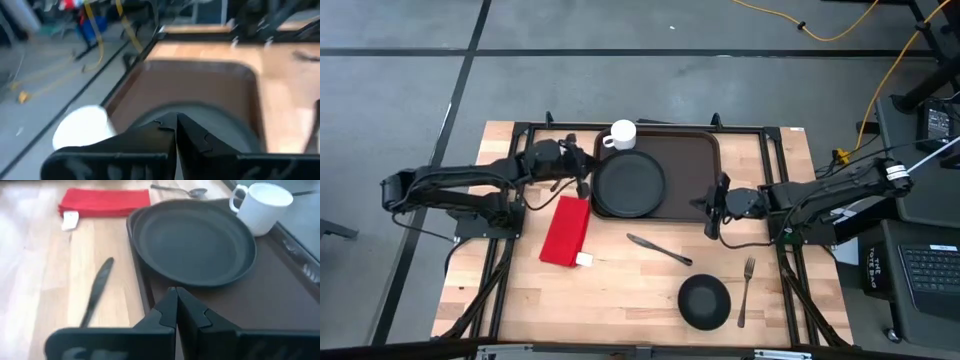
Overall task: Set up tray
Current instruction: Put the black bowl on top of the black plate
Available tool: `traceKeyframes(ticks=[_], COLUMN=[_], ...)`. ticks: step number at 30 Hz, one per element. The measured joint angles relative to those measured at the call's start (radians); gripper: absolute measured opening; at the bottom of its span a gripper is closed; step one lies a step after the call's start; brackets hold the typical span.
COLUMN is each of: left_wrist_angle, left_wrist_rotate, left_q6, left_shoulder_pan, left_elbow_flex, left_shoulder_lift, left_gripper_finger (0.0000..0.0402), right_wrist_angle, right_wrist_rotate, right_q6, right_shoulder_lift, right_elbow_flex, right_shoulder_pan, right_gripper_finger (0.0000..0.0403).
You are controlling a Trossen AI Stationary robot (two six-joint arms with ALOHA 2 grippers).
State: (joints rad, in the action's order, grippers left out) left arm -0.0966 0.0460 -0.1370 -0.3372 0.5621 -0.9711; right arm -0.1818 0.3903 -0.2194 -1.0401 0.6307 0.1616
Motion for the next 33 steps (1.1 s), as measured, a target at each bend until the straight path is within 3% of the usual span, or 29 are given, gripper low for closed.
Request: traceKeyframes(ticks=[3,7,11,20,27,33], left_wrist_angle=[-0.075,-0.098,-0.092,-0.137,-0.171,-0.182], left_wrist_rotate=[-0.063,-0.138,-0.141,-0.134,-0.134,-0.133], left_q6=[-0.004,-0.003,0.016,0.019,0.020,0.019], left_shoulder_pan=[0.025,0.060,0.088,0.102,0.102,0.102], left_elbow_flex=[0.000,0.000,0.000,0.000,0.000,0.000], left_shoulder_lift=[-0.028,-0.068,-0.099,-0.146,-0.147,-0.147], left_gripper_finger=[0.0003,0.0003,0.0003,0.0003,0.0004,0.0004], right_wrist_angle=[-0.122,-0.343,-0.588,-0.939,-0.995,-0.990], right_wrist_rotate=[-0.007,-0.103,-0.123,-0.133,-0.183,-0.209], right_q6=[-0.063,-0.233,-0.374,-0.647,-0.785,-0.894], right_shoulder_lift=[0.000,-0.016,-0.076,-0.262,-0.306,-0.306], right_elbow_flex=[0.067,0.172,0.277,0.480,0.569,0.570], right_shoulder_pan=[0.000,0.007,0.054,0.206,0.294,0.346], right_gripper_finger=[0.0007,0.0006,0.0004,0.0005,0.0009,0.0037])
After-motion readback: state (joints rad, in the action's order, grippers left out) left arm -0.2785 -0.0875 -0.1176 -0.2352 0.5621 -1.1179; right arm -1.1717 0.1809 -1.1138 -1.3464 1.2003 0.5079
